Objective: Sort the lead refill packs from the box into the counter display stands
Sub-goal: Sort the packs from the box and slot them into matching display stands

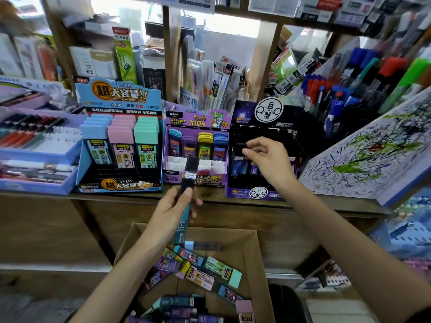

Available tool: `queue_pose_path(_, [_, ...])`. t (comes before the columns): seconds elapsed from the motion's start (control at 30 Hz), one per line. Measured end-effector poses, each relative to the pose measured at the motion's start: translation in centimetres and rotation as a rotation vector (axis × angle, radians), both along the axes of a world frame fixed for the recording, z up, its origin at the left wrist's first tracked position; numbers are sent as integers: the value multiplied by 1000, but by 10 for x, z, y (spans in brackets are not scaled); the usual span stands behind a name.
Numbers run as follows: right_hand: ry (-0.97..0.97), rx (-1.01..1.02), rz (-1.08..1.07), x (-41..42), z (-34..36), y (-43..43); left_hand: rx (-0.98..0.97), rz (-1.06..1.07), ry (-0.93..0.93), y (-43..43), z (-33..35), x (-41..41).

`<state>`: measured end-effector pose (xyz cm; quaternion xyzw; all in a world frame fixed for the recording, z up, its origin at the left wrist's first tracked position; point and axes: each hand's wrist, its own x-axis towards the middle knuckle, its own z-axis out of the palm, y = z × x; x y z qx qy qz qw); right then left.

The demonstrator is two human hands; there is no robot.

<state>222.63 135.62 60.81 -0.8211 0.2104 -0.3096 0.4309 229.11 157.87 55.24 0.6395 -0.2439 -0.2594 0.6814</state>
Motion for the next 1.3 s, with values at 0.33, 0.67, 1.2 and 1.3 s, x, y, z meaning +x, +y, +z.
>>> queue_pose_path(0.33, [250,-212,-133,8,9,8,-70,-33,39,-1,0,-4])
queue_pose_path(0.67, [99,220,322,-13,7,84,-80,-69,-22,-13,7,-13])
queue_pose_path(1.2, [-163,83,52,-32,42,-6,-56,40,52,-15,2,6])
queue_pose_path(1.3, [-113,-2,44,-31,34,-20,-45,13,39,-16,-1,6])
